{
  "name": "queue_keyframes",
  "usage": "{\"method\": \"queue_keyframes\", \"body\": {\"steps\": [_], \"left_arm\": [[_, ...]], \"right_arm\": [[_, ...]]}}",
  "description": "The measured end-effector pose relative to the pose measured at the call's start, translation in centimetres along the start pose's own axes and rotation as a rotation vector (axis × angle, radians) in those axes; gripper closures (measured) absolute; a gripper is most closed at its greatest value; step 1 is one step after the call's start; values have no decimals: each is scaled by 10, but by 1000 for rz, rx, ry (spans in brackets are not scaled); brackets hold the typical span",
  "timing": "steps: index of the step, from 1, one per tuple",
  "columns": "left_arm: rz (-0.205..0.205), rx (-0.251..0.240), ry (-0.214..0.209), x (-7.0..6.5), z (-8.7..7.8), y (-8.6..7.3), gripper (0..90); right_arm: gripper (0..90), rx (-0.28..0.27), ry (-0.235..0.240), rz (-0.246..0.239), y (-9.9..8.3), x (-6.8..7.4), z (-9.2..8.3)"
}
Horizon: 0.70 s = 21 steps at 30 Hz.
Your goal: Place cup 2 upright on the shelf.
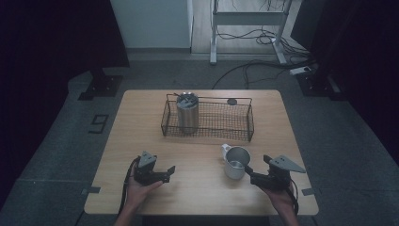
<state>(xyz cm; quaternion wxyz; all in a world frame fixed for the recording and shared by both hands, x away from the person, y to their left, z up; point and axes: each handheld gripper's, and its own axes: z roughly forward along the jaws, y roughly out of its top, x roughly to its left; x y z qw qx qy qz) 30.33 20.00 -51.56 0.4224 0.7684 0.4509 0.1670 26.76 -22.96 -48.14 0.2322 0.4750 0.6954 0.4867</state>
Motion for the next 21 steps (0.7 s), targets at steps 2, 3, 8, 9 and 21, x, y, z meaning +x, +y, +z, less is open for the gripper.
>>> {"method": "queue_keyframes", "body": {"steps": [2,3,8,9,21], "left_arm": [[-1,6,-3,0,0,-1,85],[-1,7,-1,0,0,-1,85],[-6,6,-3,-1,1,-1,85],[-5,8,-3,-1,0,-1,84],[-17,4,-3,0,-1,-1,84]], "right_arm": [[128,2,-1,6,1,1,1],[128,1,-2,6,2,1,2],[121,-1,-3,0,5,4,4],[116,-2,-3,-2,6,5,5],[11,43,-4,-21,14,21,22]]}}
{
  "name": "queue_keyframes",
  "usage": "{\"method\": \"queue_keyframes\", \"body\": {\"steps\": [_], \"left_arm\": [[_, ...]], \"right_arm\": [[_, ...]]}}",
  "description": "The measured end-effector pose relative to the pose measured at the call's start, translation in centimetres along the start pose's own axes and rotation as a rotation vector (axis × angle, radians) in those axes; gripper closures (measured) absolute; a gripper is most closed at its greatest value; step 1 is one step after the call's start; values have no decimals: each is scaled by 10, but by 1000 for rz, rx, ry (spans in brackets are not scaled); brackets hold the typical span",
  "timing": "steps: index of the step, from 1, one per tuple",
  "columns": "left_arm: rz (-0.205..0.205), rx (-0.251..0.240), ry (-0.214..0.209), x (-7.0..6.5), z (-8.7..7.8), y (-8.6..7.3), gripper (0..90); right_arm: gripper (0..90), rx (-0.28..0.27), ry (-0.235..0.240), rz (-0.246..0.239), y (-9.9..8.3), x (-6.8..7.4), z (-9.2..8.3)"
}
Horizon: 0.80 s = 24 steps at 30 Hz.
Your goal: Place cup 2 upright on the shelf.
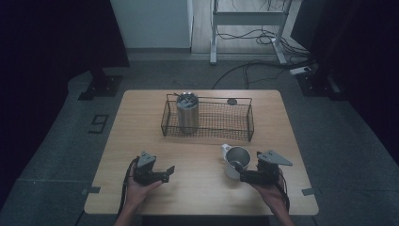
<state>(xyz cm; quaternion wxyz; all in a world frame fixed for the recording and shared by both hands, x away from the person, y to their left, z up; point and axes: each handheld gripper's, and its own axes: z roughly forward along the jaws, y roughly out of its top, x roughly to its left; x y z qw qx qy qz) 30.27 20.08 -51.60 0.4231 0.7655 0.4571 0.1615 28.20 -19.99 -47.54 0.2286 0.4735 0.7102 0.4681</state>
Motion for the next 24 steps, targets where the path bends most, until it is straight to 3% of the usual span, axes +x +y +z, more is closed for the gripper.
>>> {"method": "queue_keyframes", "body": {"steps": [9,24], "left_arm": [[4,6,-12,-2,2,0,85],[6,9,-10,-3,3,-1,85]], "right_arm": [[0,27,-4,-19,4,9,15],[0,59,-39,-42,-4,14,33]]}}
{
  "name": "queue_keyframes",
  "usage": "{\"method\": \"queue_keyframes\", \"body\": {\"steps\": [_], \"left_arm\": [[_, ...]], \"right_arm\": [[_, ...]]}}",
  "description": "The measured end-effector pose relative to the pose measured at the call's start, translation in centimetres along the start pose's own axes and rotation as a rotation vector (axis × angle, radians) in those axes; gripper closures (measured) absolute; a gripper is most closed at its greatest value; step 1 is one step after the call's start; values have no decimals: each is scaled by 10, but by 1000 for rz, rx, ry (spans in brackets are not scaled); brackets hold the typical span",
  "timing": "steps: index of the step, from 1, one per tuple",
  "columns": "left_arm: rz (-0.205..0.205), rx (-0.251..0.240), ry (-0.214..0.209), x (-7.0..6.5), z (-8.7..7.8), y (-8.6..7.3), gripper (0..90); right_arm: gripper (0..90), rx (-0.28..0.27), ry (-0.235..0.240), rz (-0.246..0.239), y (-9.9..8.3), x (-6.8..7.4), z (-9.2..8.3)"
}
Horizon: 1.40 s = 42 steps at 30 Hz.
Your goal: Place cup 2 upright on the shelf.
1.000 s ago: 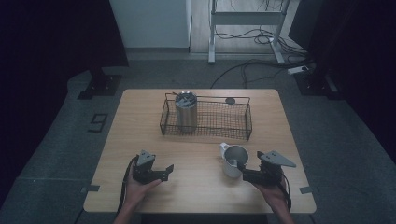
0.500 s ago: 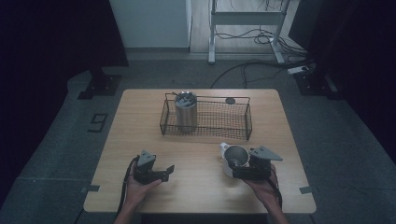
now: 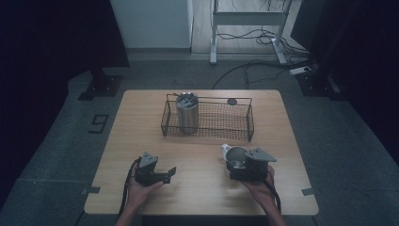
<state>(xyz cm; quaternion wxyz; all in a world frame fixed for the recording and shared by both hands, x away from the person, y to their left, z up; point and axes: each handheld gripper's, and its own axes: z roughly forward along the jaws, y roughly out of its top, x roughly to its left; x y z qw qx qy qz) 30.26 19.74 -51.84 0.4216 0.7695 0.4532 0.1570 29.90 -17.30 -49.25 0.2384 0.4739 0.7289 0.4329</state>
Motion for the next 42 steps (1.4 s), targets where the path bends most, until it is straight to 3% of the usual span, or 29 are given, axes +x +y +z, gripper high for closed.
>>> {"method": "queue_keyframes", "body": {"steps": [9,16,32,42], "left_arm": [[-3,2,0,1,-1,0,85],[-8,-5,5,4,-4,0,86],[-7,-8,3,4,-5,0,86],[-6,-11,-1,4,-5,0,85]], "right_arm": [[1,22,7,-6,-4,2,11],[52,29,11,-5,-10,-1,16],[64,35,27,-51,-9,-4,15],[65,30,35,-45,-8,-7,12]]}}
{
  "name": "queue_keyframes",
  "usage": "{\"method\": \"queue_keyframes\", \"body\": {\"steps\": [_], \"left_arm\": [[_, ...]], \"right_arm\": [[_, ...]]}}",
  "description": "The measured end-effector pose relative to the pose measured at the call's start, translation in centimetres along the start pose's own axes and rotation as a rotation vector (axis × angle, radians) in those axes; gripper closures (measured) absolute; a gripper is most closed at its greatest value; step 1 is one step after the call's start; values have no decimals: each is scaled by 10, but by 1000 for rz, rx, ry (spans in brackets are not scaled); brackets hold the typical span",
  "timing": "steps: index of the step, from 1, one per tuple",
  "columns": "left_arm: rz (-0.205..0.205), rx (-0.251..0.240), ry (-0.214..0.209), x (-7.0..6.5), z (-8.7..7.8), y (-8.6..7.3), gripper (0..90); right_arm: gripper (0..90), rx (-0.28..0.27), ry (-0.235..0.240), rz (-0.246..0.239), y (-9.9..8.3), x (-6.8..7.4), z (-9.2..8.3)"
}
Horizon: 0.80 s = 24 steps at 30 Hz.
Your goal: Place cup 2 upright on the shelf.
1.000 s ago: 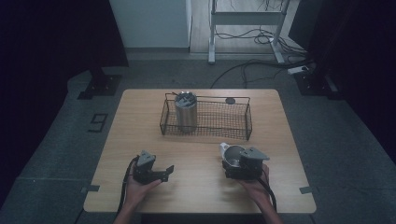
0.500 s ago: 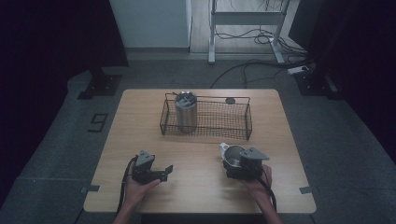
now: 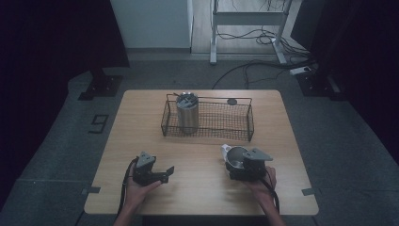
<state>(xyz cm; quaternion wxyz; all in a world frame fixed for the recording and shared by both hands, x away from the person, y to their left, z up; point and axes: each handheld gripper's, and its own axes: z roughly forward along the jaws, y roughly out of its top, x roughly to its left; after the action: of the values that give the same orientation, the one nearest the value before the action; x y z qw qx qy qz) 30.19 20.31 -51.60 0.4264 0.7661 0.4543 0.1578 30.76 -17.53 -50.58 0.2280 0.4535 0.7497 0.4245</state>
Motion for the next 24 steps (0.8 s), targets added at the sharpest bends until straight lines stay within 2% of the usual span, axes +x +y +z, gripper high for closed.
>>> {"method": "queue_keyframes", "body": {"steps": [16,24], "left_arm": [[-5,-4,5,2,-2,2,86],[-2,-1,0,0,-2,1,86]], "right_arm": [[65,-43,19,10,15,-5,-15],[65,-60,40,14,33,-7,-20]]}}
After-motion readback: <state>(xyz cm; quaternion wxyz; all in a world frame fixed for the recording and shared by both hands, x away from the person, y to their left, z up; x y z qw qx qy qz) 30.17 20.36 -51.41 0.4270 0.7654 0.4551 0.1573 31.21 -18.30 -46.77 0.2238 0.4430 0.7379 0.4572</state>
